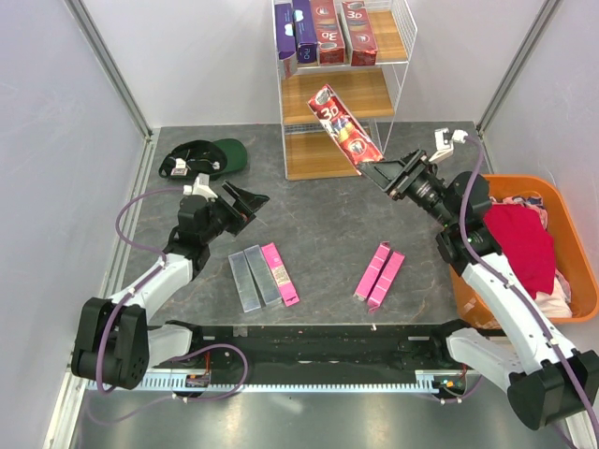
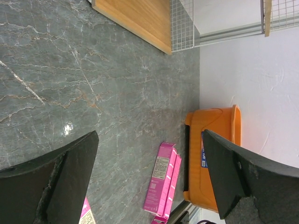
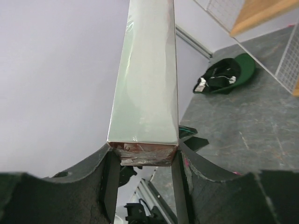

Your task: Place and organize the toothpastes onto the shelf

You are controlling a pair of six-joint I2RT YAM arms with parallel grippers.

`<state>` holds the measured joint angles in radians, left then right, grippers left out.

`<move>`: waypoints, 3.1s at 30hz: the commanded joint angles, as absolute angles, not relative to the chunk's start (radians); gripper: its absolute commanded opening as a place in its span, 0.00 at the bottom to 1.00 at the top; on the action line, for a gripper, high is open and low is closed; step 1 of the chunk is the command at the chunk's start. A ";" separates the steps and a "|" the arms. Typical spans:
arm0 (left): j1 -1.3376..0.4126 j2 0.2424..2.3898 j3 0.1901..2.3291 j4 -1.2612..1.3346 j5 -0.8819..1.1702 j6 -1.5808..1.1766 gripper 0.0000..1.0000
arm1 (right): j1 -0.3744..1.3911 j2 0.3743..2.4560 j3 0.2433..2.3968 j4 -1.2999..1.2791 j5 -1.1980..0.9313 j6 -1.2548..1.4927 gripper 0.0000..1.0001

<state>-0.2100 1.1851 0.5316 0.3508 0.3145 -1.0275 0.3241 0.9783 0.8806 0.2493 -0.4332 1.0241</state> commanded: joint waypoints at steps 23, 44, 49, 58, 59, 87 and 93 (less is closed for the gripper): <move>-0.212 1.210 0.568 0.357 0.285 -0.965 1.00 | 0.221 1.359 1.405 0.423 -0.292 1.181 0.24; -0.212 1.296 0.595 0.354 0.316 -0.942 1.00 | 0.155 1.522 1.542 0.390 -0.160 1.253 0.24; -0.212 1.299 0.595 0.359 0.316 -0.940 1.00 | 0.155 1.578 1.562 0.399 -0.130 1.281 0.24; -0.212 1.298 0.597 0.354 0.313 -0.937 1.00 | 0.153 1.661 1.582 0.426 -0.130 1.347 0.29; -0.212 1.298 0.597 0.356 0.313 -0.937 1.00 | 0.155 1.663 1.580 0.429 -0.129 1.348 0.32; -0.212 1.324 0.609 0.354 0.348 -0.925 1.00 | 0.135 1.537 1.450 0.439 -0.181 1.252 0.98; -0.212 1.324 0.615 0.353 0.354 -0.914 1.00 | 0.137 1.441 1.327 0.431 -0.196 1.224 0.98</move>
<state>-0.2100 1.3262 0.5755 0.3317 0.3275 -0.9672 0.1390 1.5085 1.3815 0.3985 -0.1696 1.2621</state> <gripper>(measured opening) 0.995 0.982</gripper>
